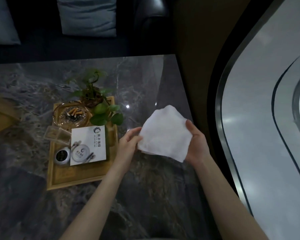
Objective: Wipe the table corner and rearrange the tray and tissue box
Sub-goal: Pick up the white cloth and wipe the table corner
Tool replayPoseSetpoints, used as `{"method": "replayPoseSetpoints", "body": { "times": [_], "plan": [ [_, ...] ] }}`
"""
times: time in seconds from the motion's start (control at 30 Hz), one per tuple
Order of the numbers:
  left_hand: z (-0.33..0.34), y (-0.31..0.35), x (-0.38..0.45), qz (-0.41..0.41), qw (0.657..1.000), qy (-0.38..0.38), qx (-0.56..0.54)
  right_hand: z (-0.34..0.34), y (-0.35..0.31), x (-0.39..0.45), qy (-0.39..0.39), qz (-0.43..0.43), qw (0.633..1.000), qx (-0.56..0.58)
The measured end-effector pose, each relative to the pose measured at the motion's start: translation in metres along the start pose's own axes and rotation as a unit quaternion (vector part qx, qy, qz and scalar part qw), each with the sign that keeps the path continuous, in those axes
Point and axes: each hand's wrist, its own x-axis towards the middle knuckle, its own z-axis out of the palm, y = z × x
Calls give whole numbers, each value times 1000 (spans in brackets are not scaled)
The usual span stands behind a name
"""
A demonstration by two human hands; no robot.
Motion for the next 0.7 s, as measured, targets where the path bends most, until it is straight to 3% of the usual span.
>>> {"method": "replayPoseSetpoints", "body": {
  "times": [0.07,0.13,0.23,0.33,0.4,0.5,0.53,0.57,0.63,0.7],
  "plan": [
    [4,-8,8,73,985,68,138,9,-16,-3,27,-36,998,-52],
    [5,-19,18,147,940,111,288,21,-33,-7,54,-73,984,-151],
    [4,-37,37,189,861,98,461,42,-54,-10,111,-144,910,-372],
    [3,-48,56,190,809,87,549,53,-68,0,161,-211,831,-489],
    [4,-48,66,170,797,82,574,55,-71,11,167,-246,759,-579],
    [6,-49,76,157,794,79,582,47,-62,40,148,-266,594,-744],
    [7,-51,78,156,793,80,584,43,-55,50,124,-264,557,-778],
    [7,-52,79,158,791,82,585,38,-46,57,86,-249,547,-795],
    [6,-54,79,165,791,87,583,29,-25,70,14,-211,586,-782],
    [6,-54,80,174,794,93,575,19,-6,80,16,-222,591,-776]
  ]
}}
